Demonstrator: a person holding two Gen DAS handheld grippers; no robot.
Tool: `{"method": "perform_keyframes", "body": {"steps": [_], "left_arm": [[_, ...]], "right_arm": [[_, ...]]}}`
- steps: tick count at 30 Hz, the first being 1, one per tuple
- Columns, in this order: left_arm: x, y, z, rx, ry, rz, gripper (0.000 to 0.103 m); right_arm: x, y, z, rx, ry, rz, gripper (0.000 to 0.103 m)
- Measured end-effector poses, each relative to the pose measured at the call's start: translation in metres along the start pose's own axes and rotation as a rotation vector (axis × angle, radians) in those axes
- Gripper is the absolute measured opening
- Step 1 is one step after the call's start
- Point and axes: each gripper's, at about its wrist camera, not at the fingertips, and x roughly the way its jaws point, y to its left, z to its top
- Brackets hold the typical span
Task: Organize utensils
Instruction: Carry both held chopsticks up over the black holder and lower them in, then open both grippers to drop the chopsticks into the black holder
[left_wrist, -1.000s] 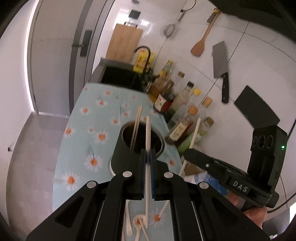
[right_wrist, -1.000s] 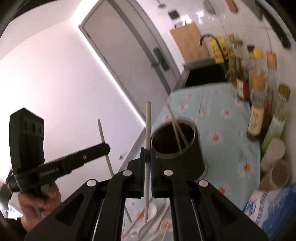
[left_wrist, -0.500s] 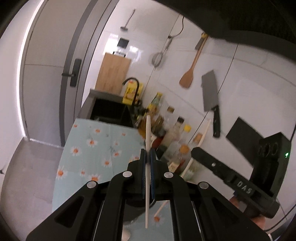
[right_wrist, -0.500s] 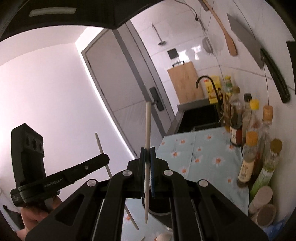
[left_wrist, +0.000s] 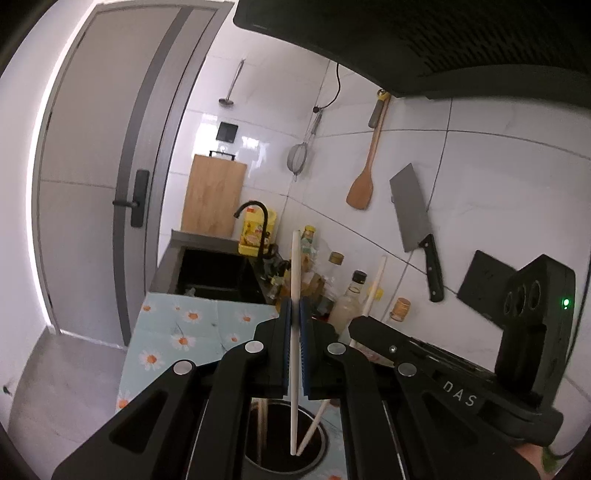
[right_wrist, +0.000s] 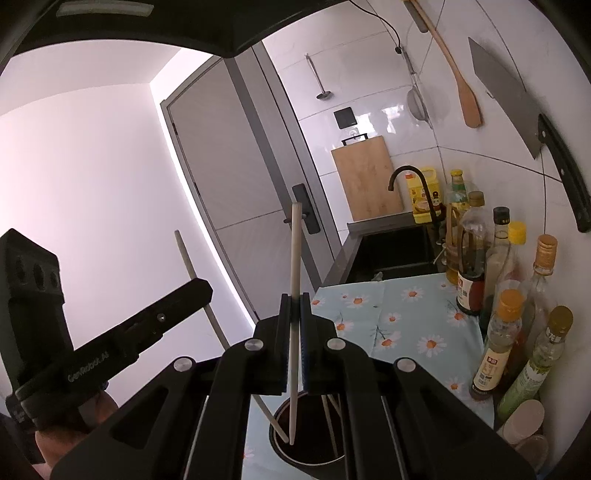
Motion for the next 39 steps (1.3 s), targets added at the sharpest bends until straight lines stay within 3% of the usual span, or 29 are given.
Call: {"method": "perform_keyframes", "body": {"steps": [6, 17, 20, 23, 36, 38, 39], "left_arm": [[0.014, 0.014, -0.019, -0.019, 0.006, 0.004, 0.003], [0.037, 0.019, -0.055, -0.015, 0.096, 0.027, 0.004], [0.039, 0.021, -0.061, -0.026, 0.116, 0.031, 0.004], [0.038, 0.019, -0.064, -0.024, 0.13, 0.037, 0.005], [0.017, 0.016, -0.061, -0.034, 0.125, 0.049, 0.005], [0.013, 0.014, -0.059, -0.034, 0.121, 0.048, 0.01], [0.01, 0.012, -0.058, -0.032, 0.115, 0.051, 0.019]], "right_arm": [[0.022, -0.007, -0.016, -0.007, 0.037, -0.031, 0.006], [0.053, -0.021, -0.049, -0.007, 0.142, -0.053, 0.006], [0.052, -0.023, -0.051, 0.003, 0.155, -0.048, 0.006], [0.048, -0.025, -0.05, 0.021, 0.151, -0.054, 0.022], [0.022, -0.02, -0.043, 0.039, 0.129, -0.054, 0.025], [0.016, -0.016, -0.042, 0.033, 0.123, -0.049, 0.025], [0.013, -0.014, -0.042, 0.03, 0.12, -0.046, 0.025]]}}
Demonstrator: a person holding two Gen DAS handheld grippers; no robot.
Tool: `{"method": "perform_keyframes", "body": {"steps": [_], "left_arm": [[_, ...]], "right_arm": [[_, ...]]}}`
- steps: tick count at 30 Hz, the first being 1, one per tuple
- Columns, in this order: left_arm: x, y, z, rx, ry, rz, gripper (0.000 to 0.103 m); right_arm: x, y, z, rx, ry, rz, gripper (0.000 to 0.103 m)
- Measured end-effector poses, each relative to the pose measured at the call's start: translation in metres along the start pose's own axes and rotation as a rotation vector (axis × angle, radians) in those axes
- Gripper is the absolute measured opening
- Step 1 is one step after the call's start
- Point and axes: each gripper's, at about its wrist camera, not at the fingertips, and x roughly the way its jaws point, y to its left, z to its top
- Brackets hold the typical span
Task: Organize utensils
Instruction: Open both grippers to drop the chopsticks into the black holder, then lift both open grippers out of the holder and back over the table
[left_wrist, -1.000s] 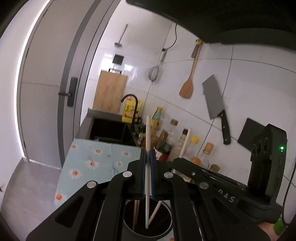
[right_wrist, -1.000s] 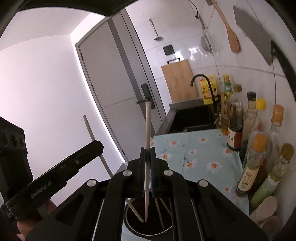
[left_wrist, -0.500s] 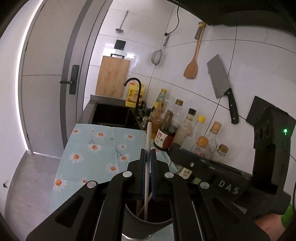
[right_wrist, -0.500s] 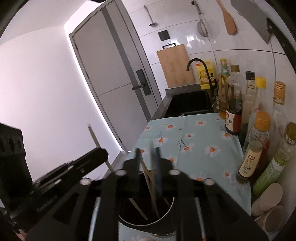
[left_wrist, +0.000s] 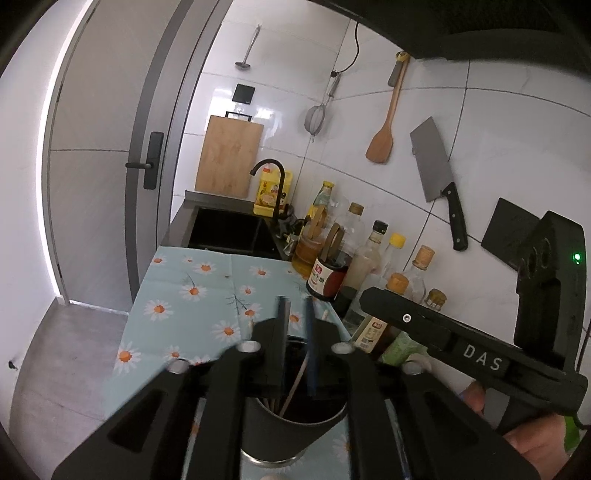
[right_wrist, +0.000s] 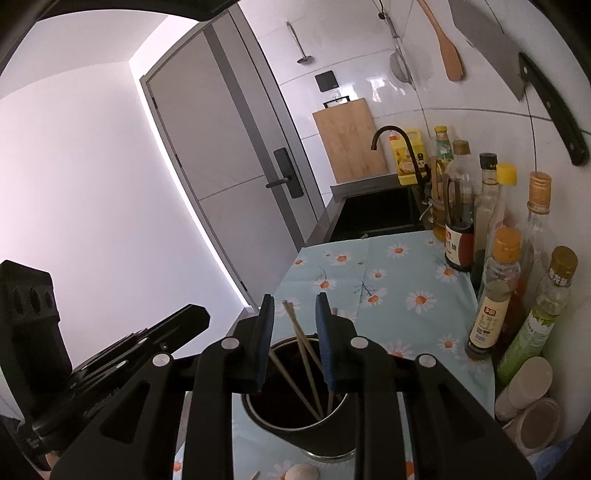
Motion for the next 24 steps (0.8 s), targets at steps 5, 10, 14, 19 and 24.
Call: {"method": "perform_keyframes", "body": {"steps": [5, 10, 14, 19, 24], "left_arm": [[-0.018, -0.006, 0.002, 0.011, -0.021, -0.006, 0.021], [-0.036, -0.012, -0.001, 0.024, -0.028, -0.007, 0.021], [-0.05, -0.017, -0.007, 0.051, -0.027, -0.017, 0.021], [-0.066, -0.017, -0.018, 0.05, -0.005, -0.019, 0.021], [-0.075, -0.017, -0.03, 0.057, 0.033, -0.02, 0.021]], "right_arm": [[-0.015, 0.007, -0.002, -0.005, -0.011, 0.011, 0.025], [-0.033, 0.011, -0.004, 0.0, -0.017, 0.03, 0.025], [-0.045, 0.012, -0.011, 0.009, -0.001, 0.05, 0.031], [-0.053, 0.011, -0.025, 0.023, 0.046, 0.066, 0.031], [-0.058, 0.004, -0.041, 0.055, 0.101, 0.067, 0.031]]}}
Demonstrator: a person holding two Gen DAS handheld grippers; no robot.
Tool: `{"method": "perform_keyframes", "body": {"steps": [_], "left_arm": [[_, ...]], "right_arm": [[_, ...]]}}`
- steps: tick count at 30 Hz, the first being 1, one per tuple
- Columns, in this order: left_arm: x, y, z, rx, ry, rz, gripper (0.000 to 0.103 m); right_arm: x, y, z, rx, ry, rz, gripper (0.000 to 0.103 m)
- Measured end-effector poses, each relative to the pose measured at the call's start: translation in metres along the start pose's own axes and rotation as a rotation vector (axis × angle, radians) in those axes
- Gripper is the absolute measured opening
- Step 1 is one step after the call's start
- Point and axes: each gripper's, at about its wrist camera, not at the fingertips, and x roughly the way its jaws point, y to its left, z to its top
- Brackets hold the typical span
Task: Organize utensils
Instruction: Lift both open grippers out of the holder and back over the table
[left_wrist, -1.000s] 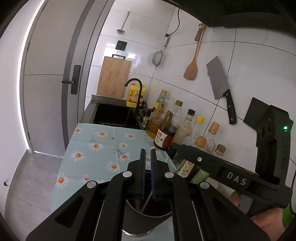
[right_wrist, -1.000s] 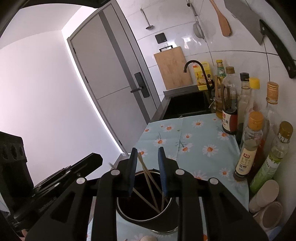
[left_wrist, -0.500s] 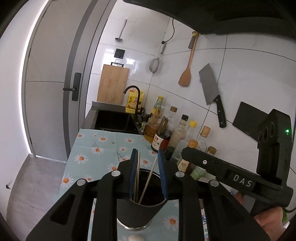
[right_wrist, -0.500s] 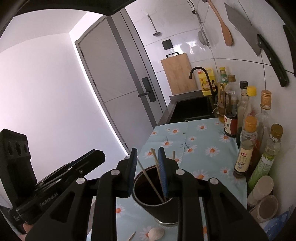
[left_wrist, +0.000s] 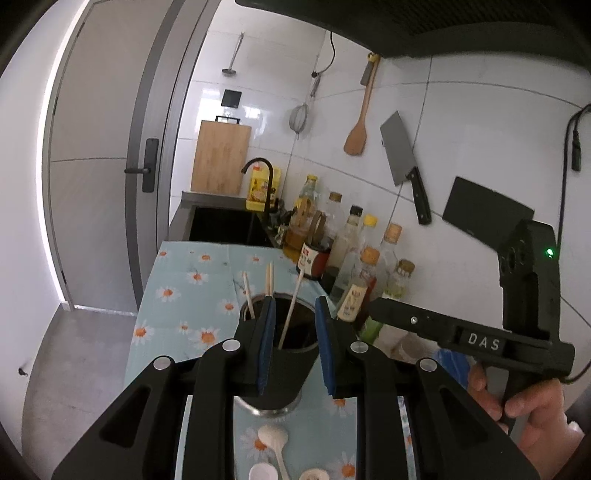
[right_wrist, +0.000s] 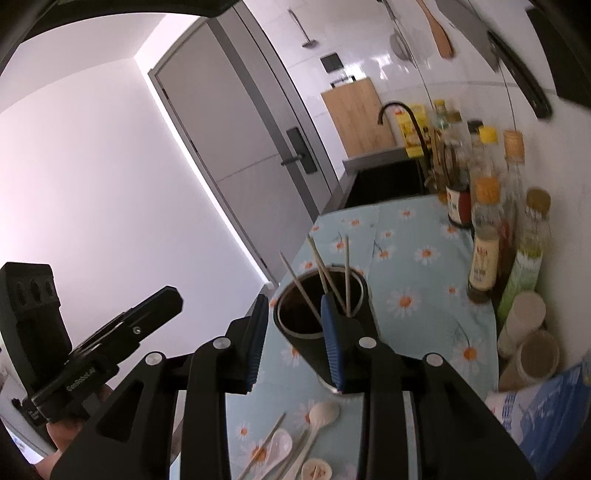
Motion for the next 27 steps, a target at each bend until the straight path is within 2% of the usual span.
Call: {"method": "perform_keyframes", "body": {"steps": [6, 18, 27], "left_arm": [[-0.006, 0.0, -0.013, -0.009, 0.062, 0.007, 0.021], [-0.015, 0.013, -0.06, -0.032, 0.201, 0.012, 0.021], [-0.02, 0.036, -0.101, -0.056, 0.316, -0.026, 0.021]], "right_arm": [[-0.004, -0.008, -0.021, 0.037, 0.069, -0.011, 0.031], [0.011, -0.013, -0.087, 0.083, 0.349, -0.04, 0.031], [0.038, -0.009, -0.129, 0.125, 0.574, -0.122, 0.031]]}}
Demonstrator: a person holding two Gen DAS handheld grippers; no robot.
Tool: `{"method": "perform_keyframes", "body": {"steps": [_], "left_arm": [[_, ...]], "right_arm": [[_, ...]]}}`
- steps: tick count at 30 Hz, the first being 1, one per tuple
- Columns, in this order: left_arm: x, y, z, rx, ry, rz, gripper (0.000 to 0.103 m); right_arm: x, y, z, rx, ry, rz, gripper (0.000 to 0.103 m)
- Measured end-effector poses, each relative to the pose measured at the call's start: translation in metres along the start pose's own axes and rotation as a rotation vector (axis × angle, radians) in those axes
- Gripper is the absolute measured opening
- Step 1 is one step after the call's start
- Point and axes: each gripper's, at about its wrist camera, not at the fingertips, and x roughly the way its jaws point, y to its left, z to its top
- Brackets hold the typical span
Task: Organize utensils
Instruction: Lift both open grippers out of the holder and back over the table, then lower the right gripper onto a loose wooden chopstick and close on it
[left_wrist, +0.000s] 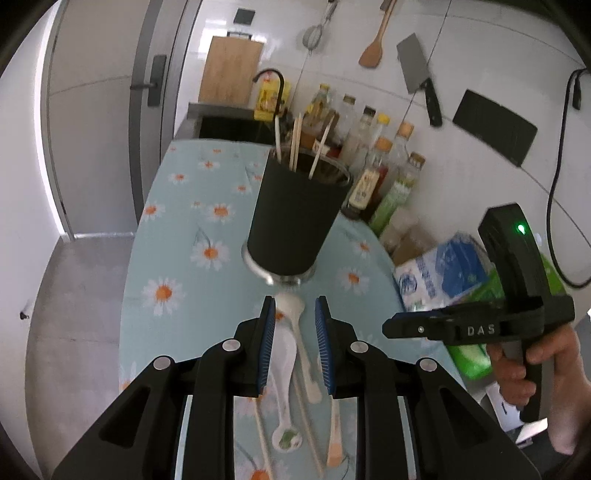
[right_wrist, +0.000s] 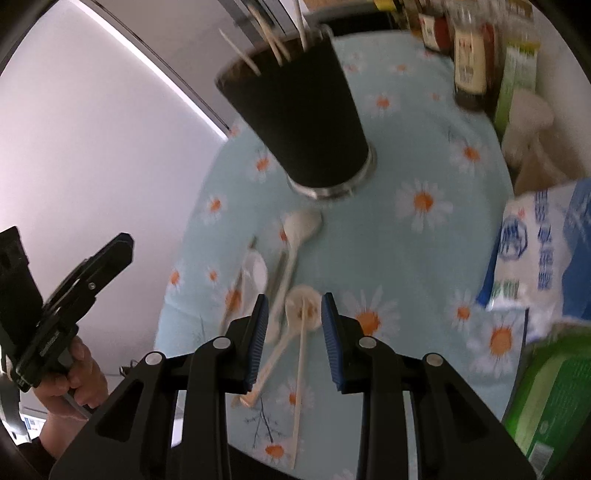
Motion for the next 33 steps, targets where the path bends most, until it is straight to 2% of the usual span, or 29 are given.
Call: {"method": "perform_keyframes", "body": {"steps": [9, 13, 19, 23, 28, 30, 33], "left_arm": [[0.0, 0.026, -0.036, -0.007, 0.104, -0.068, 0.021], [-0.001, 0.037, -0.051, -0.005, 0.134, -0.088, 0.021], [-0.005, 0.053, -0.067, -0.031, 0.155, -0.119, 0.021], [-0.008, 0.061, -0.073, -0.034, 0.158, -0.129, 0.021], [-0.006, 0.072, -0.075, -0.05, 0.165, -0.15, 0.021], [-0.005, 0.074, -0.075, -0.048, 0.168, -0.155, 0.021], [-0.002, 0.076, -0.073, -0.043, 0.174, -0.167, 0.021]], "right_arm": [[0.046, 0.018, -0.026, -0.007, 0.201, -0.101, 0.031], [0.062, 0.022, -0.032, -0.018, 0.256, -0.171, 0.031], [0.087, 0.03, -0.032, -0.029, 0.334, -0.231, 0.029], [0.1, 0.037, -0.034, -0.048, 0.376, -0.28, 0.022], [0.11, 0.042, -0.033, -0.039, 0.383, -0.336, 0.016], [0.113, 0.044, -0.033, -0.04, 0.386, -0.368, 0.006], [0.117, 0.045, -0.03, -0.017, 0.386, -0.365, 0.006]]}}
